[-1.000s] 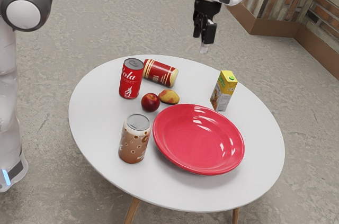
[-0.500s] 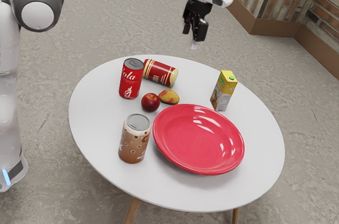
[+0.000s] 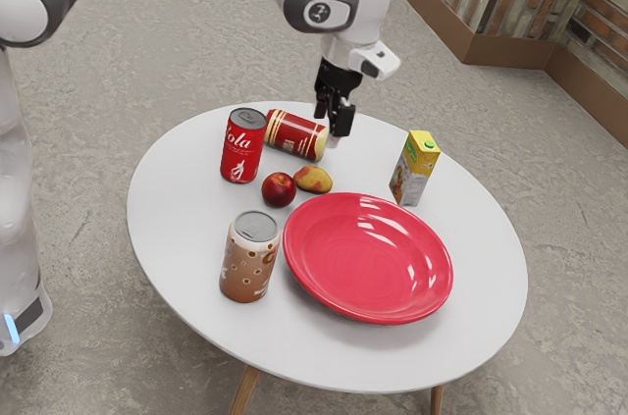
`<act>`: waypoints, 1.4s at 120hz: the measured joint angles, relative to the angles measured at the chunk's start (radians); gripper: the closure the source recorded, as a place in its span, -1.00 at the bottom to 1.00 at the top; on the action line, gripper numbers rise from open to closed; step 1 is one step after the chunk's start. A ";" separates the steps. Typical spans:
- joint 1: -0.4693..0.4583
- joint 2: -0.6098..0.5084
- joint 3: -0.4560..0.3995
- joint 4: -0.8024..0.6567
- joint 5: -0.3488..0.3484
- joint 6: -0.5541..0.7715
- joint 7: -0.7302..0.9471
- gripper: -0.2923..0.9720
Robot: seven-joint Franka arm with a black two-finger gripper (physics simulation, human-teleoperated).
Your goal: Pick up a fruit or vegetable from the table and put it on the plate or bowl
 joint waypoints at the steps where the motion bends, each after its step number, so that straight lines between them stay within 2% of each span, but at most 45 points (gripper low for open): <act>1: 0.000 -0.002 0.000 -0.004 0.000 0.005 0.000 -0.54; 31: 0.015 -0.056 0.014 -0.072 0.022 0.085 -0.007 -0.54; 64: 0.049 -0.039 0.017 -0.073 0.049 0.130 0.000 -0.54; 101: 0.064 -0.043 0.017 -0.162 0.049 0.193 0.014 -0.54; 168: 0.073 -0.056 0.015 -0.221 0.039 0.248 0.025 -0.54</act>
